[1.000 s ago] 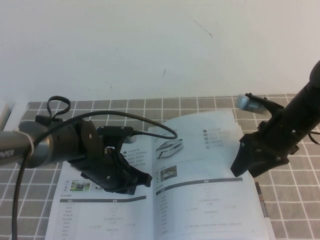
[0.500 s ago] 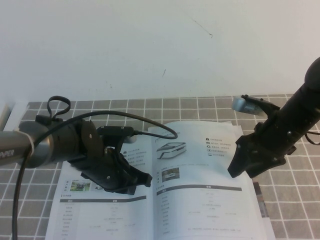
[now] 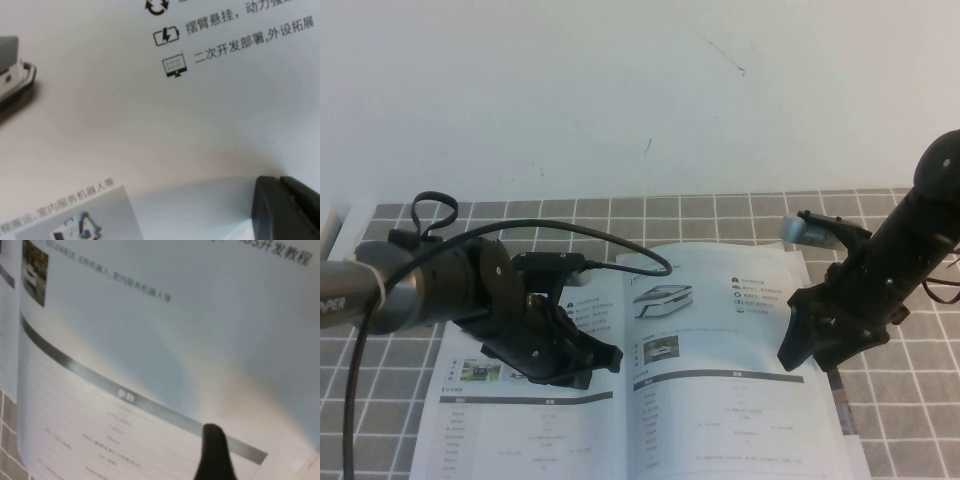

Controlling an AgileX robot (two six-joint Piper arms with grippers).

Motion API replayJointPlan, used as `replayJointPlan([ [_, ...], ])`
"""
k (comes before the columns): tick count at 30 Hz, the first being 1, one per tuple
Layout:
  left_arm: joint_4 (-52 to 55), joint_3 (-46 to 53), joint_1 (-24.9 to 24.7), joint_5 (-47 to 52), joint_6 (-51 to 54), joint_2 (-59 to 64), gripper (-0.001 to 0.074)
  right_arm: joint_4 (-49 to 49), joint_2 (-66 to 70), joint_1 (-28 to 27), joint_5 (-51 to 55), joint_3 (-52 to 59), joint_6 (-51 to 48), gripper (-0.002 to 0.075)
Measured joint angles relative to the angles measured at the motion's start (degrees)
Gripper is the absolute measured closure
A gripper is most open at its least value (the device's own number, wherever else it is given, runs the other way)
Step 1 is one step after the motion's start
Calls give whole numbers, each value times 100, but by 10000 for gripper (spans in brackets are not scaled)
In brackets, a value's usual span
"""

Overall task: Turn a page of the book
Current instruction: Open the closed book

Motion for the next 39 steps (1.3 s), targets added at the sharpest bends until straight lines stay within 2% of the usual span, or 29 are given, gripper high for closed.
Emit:
replayJointPlan([
  [5,0,0,0,0,0,9,738,15,32,0,0,0,0,277],
  [15,0,0,0,0,0,9,738,703,54,0,0,0,-398,277],
  [28,0,0,0,0,0,9,738,763,28,0,268,0,-563,277],
  [39,0,0,0,13,0,9,738,675,-60,0,704,-817,-472,277],
])
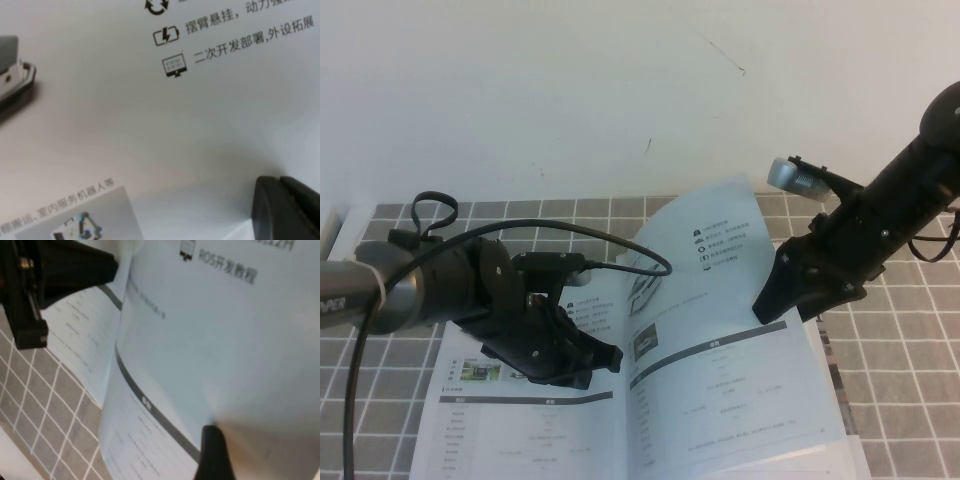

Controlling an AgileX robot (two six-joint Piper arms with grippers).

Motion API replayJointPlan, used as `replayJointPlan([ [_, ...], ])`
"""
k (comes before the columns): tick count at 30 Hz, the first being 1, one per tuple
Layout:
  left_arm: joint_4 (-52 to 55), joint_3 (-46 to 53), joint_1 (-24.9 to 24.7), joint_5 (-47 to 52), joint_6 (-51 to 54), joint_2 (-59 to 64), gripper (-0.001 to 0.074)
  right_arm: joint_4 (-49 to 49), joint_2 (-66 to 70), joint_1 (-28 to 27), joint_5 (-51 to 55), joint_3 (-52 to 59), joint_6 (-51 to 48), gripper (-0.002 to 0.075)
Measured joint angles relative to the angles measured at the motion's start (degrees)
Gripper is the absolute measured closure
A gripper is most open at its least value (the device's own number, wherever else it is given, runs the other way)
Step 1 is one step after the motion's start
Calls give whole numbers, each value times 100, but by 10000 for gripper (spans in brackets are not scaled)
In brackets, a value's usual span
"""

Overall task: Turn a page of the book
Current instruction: Open the closed book

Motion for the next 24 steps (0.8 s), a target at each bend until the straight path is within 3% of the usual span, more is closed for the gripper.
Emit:
replayJointPlan([
  [7,0,0,0,0,0,0,738,149,0,41,27,-32,124,277],
  [17,-25,0,0,0,0,0,738,1539,-91,134,38,-32,-358,277],
  [24,-50,0,0,0,0,0,738,1641,-289,134,36,-35,-395,277],
])
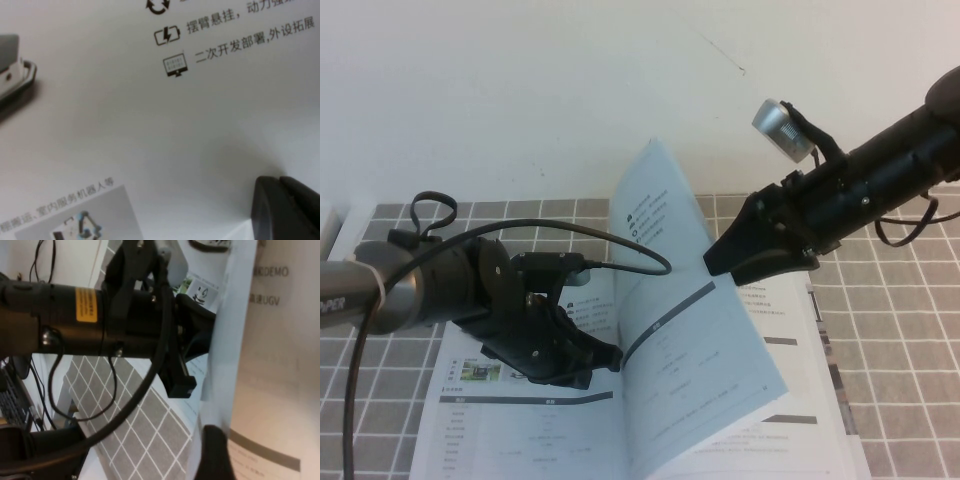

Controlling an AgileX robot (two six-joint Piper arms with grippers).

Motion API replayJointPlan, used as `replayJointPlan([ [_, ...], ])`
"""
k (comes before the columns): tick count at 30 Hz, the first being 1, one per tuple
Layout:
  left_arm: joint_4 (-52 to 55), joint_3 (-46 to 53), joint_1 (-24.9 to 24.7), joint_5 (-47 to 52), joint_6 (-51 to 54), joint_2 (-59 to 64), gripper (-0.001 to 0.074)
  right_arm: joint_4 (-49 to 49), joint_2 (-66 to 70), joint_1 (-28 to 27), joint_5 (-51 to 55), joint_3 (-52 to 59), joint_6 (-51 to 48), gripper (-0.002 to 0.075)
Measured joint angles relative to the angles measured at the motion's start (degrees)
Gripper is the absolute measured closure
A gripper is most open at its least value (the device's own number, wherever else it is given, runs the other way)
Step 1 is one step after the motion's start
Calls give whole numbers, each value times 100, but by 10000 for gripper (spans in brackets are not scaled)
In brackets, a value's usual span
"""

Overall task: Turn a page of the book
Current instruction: Open the closed book

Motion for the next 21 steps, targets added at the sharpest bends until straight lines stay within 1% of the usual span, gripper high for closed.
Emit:
replayJointPlan([
  [5,-10,0,0,0,0,0,738,-25,-113,14,0,0,0,277],
  [12,-21,0,0,0,0,0,738,-184,-116,211,14,0,10,277],
  [21,-21,0,0,0,0,0,738,-233,-116,234,13,0,258,277],
])
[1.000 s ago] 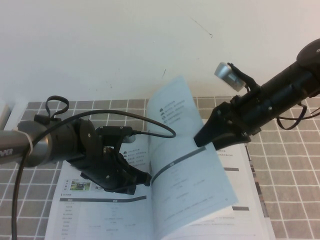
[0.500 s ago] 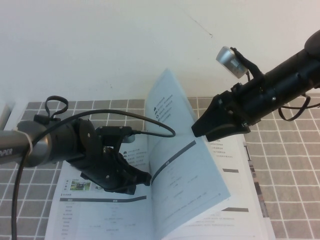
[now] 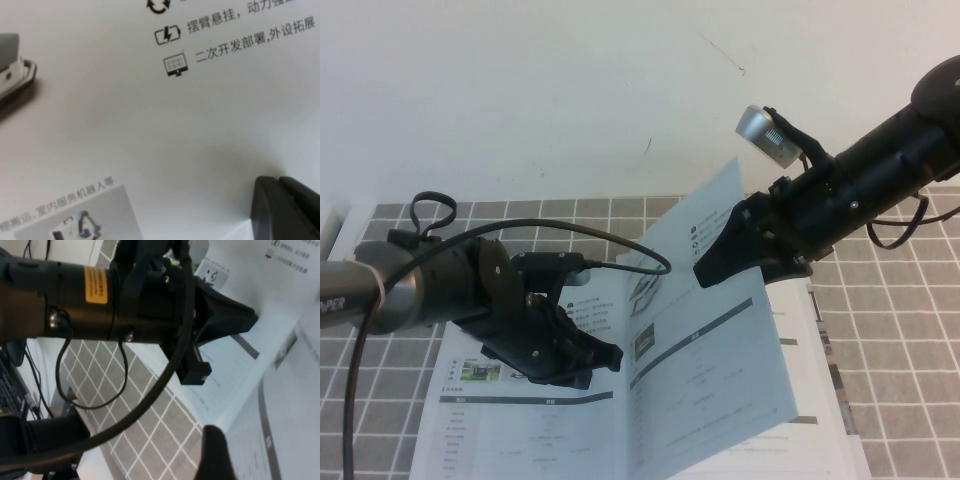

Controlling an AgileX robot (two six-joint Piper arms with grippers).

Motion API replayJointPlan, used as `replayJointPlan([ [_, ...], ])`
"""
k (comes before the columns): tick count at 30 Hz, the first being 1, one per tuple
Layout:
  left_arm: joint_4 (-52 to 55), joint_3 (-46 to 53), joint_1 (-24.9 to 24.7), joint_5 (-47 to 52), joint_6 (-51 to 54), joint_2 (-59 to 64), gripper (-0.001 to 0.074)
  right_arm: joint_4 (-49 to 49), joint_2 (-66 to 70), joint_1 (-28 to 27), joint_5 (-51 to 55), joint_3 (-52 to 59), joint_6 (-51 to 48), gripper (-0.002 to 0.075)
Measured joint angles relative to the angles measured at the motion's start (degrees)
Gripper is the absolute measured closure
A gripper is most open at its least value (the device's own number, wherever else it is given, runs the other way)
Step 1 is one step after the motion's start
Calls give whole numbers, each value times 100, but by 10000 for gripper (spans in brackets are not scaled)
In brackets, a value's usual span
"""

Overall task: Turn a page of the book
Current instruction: Open the closed book

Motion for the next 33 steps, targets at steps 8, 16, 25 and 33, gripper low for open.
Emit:
replayJointPlan([
  [8,-242,0,0,0,90,-16,738,456,0,13,0,0,44,277],
  [16,-227,54,-38,361,157,-964,738,786,0,62,0,0,-328,277],
  [25,57,182,-52,1519,262,-2827,738,682,0,437,0,0,-650,277],
  [33,-392,822,-921,1444,262,-4542,738,682,0,523,0,0,-797,277],
])
